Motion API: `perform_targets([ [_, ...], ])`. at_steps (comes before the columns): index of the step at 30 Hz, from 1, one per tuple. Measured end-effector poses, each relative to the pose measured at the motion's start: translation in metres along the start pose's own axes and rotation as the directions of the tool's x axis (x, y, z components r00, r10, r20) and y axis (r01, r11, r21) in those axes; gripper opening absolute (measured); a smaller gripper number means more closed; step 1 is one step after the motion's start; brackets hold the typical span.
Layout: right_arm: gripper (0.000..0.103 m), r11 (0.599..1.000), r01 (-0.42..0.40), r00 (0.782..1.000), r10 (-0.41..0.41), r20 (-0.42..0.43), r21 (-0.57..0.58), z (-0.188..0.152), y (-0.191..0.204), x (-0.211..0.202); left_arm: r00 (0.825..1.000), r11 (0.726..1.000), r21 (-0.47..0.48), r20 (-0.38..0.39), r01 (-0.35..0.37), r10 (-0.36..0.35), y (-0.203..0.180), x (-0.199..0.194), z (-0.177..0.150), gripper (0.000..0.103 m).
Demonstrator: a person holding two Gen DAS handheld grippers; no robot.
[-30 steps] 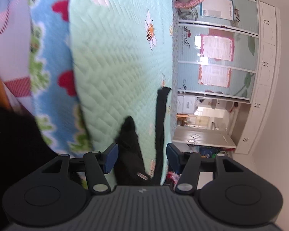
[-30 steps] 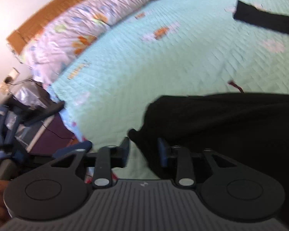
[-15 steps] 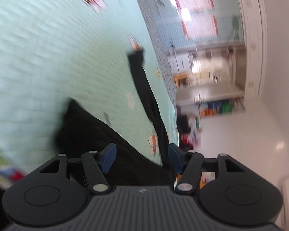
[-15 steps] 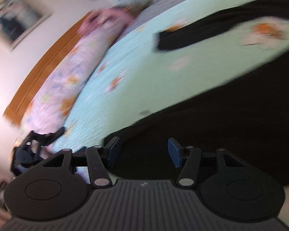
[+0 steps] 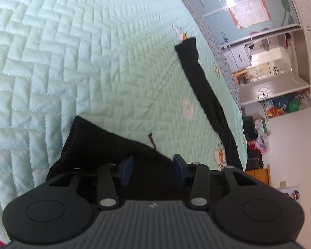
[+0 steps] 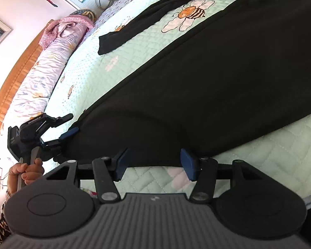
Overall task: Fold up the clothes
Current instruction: 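Lower the folded sweatshirt onto the quilt and open both grippers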
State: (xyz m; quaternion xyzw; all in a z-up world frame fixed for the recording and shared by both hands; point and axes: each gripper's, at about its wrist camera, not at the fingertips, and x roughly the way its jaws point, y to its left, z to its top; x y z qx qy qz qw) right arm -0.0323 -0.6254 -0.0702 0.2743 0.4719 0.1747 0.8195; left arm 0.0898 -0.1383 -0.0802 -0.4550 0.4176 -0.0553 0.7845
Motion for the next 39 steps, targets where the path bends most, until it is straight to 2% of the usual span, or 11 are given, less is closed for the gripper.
perform_targets([
  [3, 0.06, 1.0, -0.032, 0.999, 0.032, -0.002, 0.001, 0.002, -0.003, 0.004, 0.997, 0.998, 0.011, 0.047, 0.058, -0.059, -0.022, -0.013, 0.002, 0.057],
  [6, 0.065, 0.998, -0.071, 0.997, 0.071, 0.01, 0.002, 0.001, -0.005, 0.007, 0.991, 0.98, 0.151, 0.02, 0.131, -0.136, -0.047, -0.002, -0.007, 0.069],
  [8, 0.065, 0.995, -0.101, 0.995, 0.1, 0.024, 0.014, 0.0, -0.009, 0.007, 1.0, 0.967, 0.256, -0.028, 0.002, 0.005, -0.049, 0.025, -0.009, 0.069],
  [10, 0.065, 0.989, -0.138, 0.99, 0.135, 0.041, 0.056, 0.0, -0.016, 0.002, 0.994, 0.971, 0.22, -0.032, -0.094, 0.104, -0.029, 0.044, -0.005, 0.055],
  [15, 0.066, 0.98, -0.179, 0.978, 0.169, 0.124, 0.082, 0.003, -0.026, -0.024, 0.995, 0.986, 0.137, -0.013, -0.095, 0.098, -0.032, 0.022, -0.003, 0.057],
  [19, 0.066, 0.98, -0.187, 0.971, 0.174, 0.166, 0.072, 0.013, -0.029, -0.031, 0.997, 0.957, 0.288, -0.063, -0.027, 0.047, -0.059, 0.01, -0.038, 0.069],
  [21, 0.067, 0.98, -0.189, 0.968, 0.176, 0.18, 0.061, 0.016, -0.029, -0.029, 0.987, 0.921, 0.384, -0.109, -0.065, 0.115, -0.062, 0.021, -0.059, 0.07],
  [23, 0.071, 0.985, -0.164, 0.973, 0.152, 0.175, 0.06, 0.017, -0.03, -0.021, 0.975, 0.893, 0.432, -0.111, -0.129, 0.194, -0.053, 0.034, -0.074, 0.069],
  [29, 0.071, 0.986, -0.145, 0.98, 0.131, 0.151, 0.087, 0.012, -0.047, -0.018, 0.969, 0.915, 0.358, -0.083, -0.187, 0.231, -0.055, 0.026, -0.069, 0.069],
  [34, 0.072, 0.983, -0.14, 0.947, 0.098, 0.307, 0.119, 0.028, -0.077, -0.059, 0.959, 0.85, 0.482, -0.062, -0.214, 0.277, -0.09, 0.028, -0.088, 0.07],
  [39, 0.072, 0.989, 0.026, 0.915, -0.081, 0.395, 0.143, 0.05, -0.119, -0.085, 0.933, 0.792, 0.559, -0.084, -0.247, 0.35, -0.099, 0.061, -0.11, 0.07],
])
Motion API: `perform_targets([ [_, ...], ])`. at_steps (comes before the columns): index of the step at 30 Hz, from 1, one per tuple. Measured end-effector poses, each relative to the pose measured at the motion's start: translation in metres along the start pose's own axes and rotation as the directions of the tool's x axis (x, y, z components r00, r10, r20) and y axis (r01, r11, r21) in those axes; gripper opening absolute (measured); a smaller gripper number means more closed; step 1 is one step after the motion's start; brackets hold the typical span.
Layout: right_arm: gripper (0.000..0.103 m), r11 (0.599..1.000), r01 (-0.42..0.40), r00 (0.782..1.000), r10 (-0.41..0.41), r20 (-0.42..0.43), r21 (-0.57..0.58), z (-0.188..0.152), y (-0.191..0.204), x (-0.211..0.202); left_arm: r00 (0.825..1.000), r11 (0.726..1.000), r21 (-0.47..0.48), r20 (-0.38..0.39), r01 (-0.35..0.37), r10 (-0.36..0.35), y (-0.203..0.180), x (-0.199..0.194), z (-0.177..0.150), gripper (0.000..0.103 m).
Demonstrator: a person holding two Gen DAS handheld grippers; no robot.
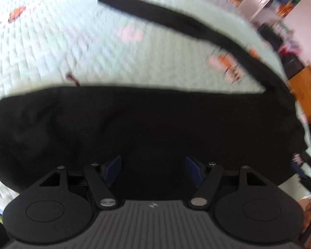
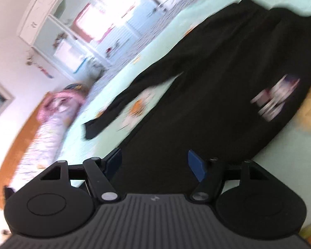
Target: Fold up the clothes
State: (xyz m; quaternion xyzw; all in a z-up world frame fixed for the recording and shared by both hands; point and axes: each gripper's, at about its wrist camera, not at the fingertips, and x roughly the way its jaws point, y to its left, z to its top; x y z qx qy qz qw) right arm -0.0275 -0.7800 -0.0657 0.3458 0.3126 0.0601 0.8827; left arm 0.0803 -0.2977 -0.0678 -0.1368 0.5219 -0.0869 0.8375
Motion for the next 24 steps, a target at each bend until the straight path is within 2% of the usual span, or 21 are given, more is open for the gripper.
perform_targets([
  [2, 0.072, 0.996, 0.085, 0.996, -0.085, 0.006, 0.034, 0.006, -0.022, -0.002, 1.0, 0.999, 0.027, 0.001, -0.027, 0.027, -0.003, 0.007, -0.003, 0.075],
  [3, 0.072, 0.993, 0.086, 0.996, -0.087, 0.005, 0.075, 0.007, -0.034, -0.004, 1.0, 0.999, 0.043, -0.002, -0.029, 0.029, -0.006, 0.007, -0.003, 0.08],
  [6, 0.072, 0.986, 0.02, 0.999, -0.026, 0.033, 0.165, 0.003, -0.057, -0.015, 0.999, 0.996, 0.079, -0.013, -0.045, 0.046, -0.015, 0.014, -0.002, 0.087],
  [8, 0.073, 0.986, 0.014, 0.999, -0.021, 0.045, 0.167, 0.003, -0.057, -0.02, 0.998, 0.995, 0.085, -0.017, -0.056, 0.057, -0.021, 0.015, -0.003, 0.094],
  [10, 0.078, 0.989, 0.0, 0.998, -0.009, 0.063, 0.147, 0.007, -0.049, -0.02, 0.997, 0.993, 0.095, -0.018, -0.068, 0.07, -0.027, 0.016, -0.004, 0.102],
  [13, 0.085, 0.996, -0.039, 0.996, 0.034, 0.078, 0.074, 0.017, -0.035, -0.011, 0.994, 0.987, 0.122, -0.015, -0.103, 0.106, -0.035, 0.02, -0.006, 0.103],
  [16, 0.085, 0.997, -0.061, 0.997, 0.059, 0.04, 0.039, 0.035, -0.04, 0.002, 0.991, 0.982, 0.133, -0.012, -0.134, 0.136, -0.04, 0.022, -0.009, 0.103],
  [18, 0.084, 0.999, -0.02, 1.0, 0.02, 0.004, 0.039, 0.05, -0.06, 0.011, 0.99, 0.982, 0.127, -0.009, -0.138, 0.14, -0.04, 0.023, -0.008, 0.103],
  [19, 0.075, 0.999, 0.019, 1.0, -0.019, -0.003, 0.035, 0.054, -0.07, 0.014, 0.99, 0.982, 0.125, -0.008, -0.138, 0.14, -0.04, 0.023, -0.009, 0.103],
  [21, 0.069, 0.998, 0.01, 1.0, -0.01, -0.01, 0.066, 0.062, -0.084, 0.009, 0.99, 0.982, 0.126, -0.006, -0.139, 0.141, -0.04, 0.024, -0.009, 0.103],
  [23, 0.074, 0.996, 0.019, 1.0, -0.02, 0.016, 0.084, 0.07, -0.085, -0.001, 0.989, 0.982, 0.128, -0.005, -0.143, 0.144, -0.041, 0.024, -0.01, 0.103],
  [24, 0.083, 0.996, 0.029, 0.999, -0.032, 0.039, 0.085, 0.073, -0.082, -0.006, 0.989, 0.981, 0.127, -0.005, -0.146, 0.148, -0.042, 0.024, -0.009, 0.103],
])
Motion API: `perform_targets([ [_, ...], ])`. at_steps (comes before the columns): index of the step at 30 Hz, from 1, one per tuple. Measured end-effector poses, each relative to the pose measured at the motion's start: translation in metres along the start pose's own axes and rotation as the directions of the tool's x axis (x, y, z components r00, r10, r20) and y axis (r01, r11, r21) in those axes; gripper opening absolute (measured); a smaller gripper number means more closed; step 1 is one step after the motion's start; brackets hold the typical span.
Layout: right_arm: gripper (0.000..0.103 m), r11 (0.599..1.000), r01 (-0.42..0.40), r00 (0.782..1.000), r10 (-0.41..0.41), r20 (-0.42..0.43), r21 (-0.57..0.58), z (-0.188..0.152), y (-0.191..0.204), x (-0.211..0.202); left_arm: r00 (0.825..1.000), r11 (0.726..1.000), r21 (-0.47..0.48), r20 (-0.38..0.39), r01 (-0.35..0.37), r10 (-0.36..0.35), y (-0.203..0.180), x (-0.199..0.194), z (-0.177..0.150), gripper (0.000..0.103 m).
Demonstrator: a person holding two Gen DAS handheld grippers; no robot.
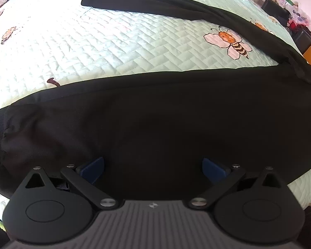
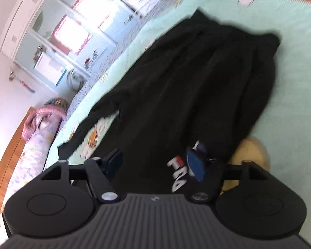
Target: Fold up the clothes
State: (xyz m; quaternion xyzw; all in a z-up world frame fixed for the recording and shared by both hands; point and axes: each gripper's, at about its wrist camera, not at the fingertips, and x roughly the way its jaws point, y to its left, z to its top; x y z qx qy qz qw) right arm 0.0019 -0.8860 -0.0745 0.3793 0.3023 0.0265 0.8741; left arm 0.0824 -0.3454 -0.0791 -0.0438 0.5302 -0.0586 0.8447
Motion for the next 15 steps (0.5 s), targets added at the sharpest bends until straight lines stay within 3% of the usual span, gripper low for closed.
perform_targets([
  [1, 0.088, 1.0, 0.007, 1.0, -0.007, 0.027, -0.001, 0.001, 0.004, -0.005, 1.0, 1.0, 0.0, -0.001, -0.004, 0.004, 0.0, 0.0, 0.0, 0.103],
  [4, 0.089, 0.999, -0.011, 0.998, 0.013, 0.057, -0.032, 0.007, 0.017, -0.006, 1.0, 1.0, 0.002, -0.004, -0.019, 0.019, -0.003, 0.001, 0.001, 0.103],
  [7, 0.09, 0.997, 0.0, 1.0, 0.002, 0.023, -0.076, 0.013, 0.023, 0.007, 1.0, 1.0, 0.004, -0.007, -0.025, 0.025, -0.004, 0.002, 0.003, 0.103],
  [9, 0.09, 0.996, 0.055, 0.998, -0.058, -0.032, -0.073, 0.014, 0.014, 0.022, 1.0, 1.0, -0.001, -0.01, -0.024, 0.024, -0.003, 0.003, 0.004, 0.103],
  [11, 0.083, 0.998, 0.068, 0.997, -0.068, -0.033, -0.007, 0.017, -0.005, 0.028, 1.0, 1.0, -0.002, -0.014, -0.024, 0.024, -0.003, 0.004, 0.005, 0.103],
  [13, 0.082, 0.995, 0.047, 0.999, -0.047, 0.003, 0.085, 0.021, -0.019, 0.02, 1.0, 1.0, -0.003, -0.017, -0.026, 0.026, -0.003, 0.005, 0.005, 0.103],
  [15, 0.083, 0.989, 0.076, 0.996, -0.082, 0.043, 0.123, 0.028, -0.021, 0.012, 0.999, 1.0, -0.002, -0.017, -0.028, 0.028, -0.003, 0.006, 0.005, 0.103],
])
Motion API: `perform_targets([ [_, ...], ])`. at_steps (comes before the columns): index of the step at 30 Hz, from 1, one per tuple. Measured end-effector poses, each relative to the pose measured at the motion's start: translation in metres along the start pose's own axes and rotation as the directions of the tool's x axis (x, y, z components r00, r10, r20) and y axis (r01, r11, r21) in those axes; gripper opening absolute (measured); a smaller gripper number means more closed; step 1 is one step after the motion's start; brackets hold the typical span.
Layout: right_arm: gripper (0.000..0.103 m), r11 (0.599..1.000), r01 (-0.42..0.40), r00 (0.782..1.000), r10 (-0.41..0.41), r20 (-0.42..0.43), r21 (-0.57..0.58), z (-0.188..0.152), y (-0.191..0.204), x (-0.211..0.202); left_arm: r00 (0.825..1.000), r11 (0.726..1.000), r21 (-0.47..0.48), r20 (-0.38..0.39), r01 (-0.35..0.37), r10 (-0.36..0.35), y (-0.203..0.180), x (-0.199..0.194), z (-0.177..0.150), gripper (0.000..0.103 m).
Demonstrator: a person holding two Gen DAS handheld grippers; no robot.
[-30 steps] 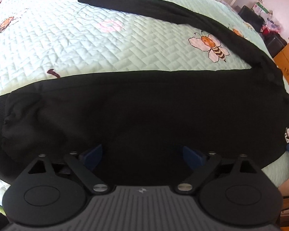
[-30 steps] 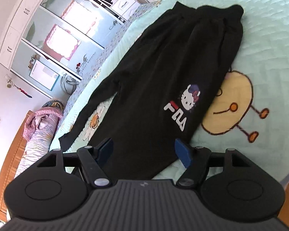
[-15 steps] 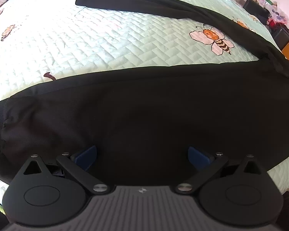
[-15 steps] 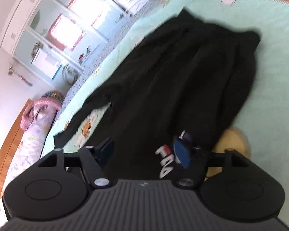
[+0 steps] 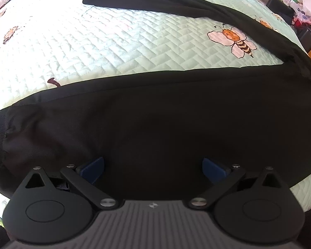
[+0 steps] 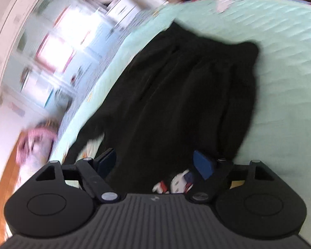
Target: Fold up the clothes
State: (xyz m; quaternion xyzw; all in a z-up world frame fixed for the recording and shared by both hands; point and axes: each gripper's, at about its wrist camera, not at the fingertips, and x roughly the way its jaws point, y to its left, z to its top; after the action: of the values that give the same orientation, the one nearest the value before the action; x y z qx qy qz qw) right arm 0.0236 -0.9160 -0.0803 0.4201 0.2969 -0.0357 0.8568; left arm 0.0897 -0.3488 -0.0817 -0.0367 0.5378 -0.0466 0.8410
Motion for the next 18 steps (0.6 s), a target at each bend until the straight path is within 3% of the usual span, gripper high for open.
perform_targets([
  [3, 0.085, 0.998, 0.057, 0.997, -0.057, 0.05, -0.008, 0.011, 0.01, -0.004, 1.0, 1.0, 0.003, -0.003, 0.0, 0.0, 0.001, 0.001, 0.001, 0.103],
  [9, 0.088, 0.993, 0.097, 0.994, -0.093, 0.049, -0.072, 0.03, 0.019, 0.014, 1.0, 1.0, 0.002, -0.004, -0.002, 0.002, 0.0, 0.003, 0.001, 0.103],
  [11, 0.087, 0.991, 0.132, 0.99, -0.13, 0.052, -0.037, 0.026, 0.003, 0.017, 1.0, 1.0, 0.003, -0.004, 0.0, 0.0, 0.001, 0.003, 0.001, 0.103],
  [15, 0.073, 0.993, 0.055, 0.99, -0.068, 0.121, 0.108, 0.019, -0.034, 0.0, 1.0, 1.0, 0.007, -0.003, 0.012, -0.012, 0.003, 0.002, 0.001, 0.103],
  [18, 0.073, 0.99, 0.07, 0.985, -0.088, 0.145, 0.122, 0.016, -0.036, -0.014, 1.0, 1.0, 0.01, -0.001, 0.018, -0.018, 0.003, 0.002, 0.0, 0.103],
])
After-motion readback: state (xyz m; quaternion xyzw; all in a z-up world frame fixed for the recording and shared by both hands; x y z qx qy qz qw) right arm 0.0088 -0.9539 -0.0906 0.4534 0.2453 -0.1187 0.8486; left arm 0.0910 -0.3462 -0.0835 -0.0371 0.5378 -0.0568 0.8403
